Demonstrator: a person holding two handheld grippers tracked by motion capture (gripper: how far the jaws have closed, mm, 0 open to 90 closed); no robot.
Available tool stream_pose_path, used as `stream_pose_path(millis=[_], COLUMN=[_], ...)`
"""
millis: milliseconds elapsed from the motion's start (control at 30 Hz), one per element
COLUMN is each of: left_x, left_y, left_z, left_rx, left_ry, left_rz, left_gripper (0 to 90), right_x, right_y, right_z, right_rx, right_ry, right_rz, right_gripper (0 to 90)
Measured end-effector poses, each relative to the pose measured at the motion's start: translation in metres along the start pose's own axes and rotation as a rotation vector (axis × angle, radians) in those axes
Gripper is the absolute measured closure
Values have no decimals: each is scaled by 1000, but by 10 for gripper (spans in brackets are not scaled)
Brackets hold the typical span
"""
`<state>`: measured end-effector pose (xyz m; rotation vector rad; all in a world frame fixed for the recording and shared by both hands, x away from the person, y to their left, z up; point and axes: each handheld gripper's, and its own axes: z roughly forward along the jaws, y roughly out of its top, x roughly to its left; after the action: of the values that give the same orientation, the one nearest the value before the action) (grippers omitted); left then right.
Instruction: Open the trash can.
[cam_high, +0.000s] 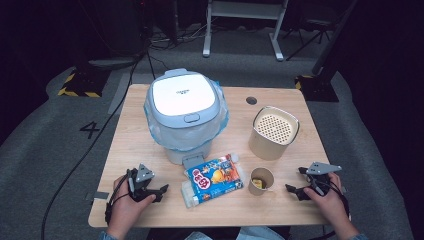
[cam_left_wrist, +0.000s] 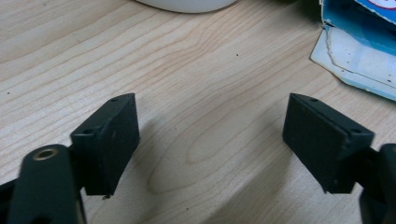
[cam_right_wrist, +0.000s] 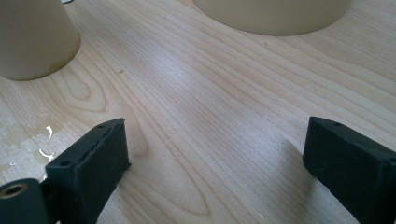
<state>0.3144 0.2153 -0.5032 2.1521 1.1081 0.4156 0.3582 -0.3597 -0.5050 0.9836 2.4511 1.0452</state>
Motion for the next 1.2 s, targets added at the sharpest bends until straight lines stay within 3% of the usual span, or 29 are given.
stream_pose_path(millis=[167,267,367,433,533,667,800,867,1067,1200], left_x=[3,4,4,4,2,2,2,3,4,6], left_y=[3,11,15,22,29,36,43,50,66,78], left_z=[-3,-11,-15,-23,-32,-40,-46,-56,-76,-88], left_rx=[-4,-22,-33,-60,-95,-126,-125,-148,-208,-223], left_ry=[-7,-12,-21,-39,-61,-101,-130,-167,-199,-216], left_rz=[-12,13,14,48,61,55,65,58,62,69], left_gripper=[258,279,302,358,388,426,451,480,499,532], right_x=[-1,-1,-1,-1,-1,-1,-1,-1,-1,-1], right_y=[0,0,0,0,0,0,0,0,0,0], right_z=[0,0,0,1,0,0,0,0,0,0], right_rx=[-1,-1,-1,-1,-1,-1,-1,-1,-1,-1], right_ry=[8,9,9,9,9,9,9,9,9,9], right_rz=[-3,-4,-4,-4,-4,-4,-4,-4,-4,-5], right_gripper=[65,64,65,64,64,64,64,64,64,64])
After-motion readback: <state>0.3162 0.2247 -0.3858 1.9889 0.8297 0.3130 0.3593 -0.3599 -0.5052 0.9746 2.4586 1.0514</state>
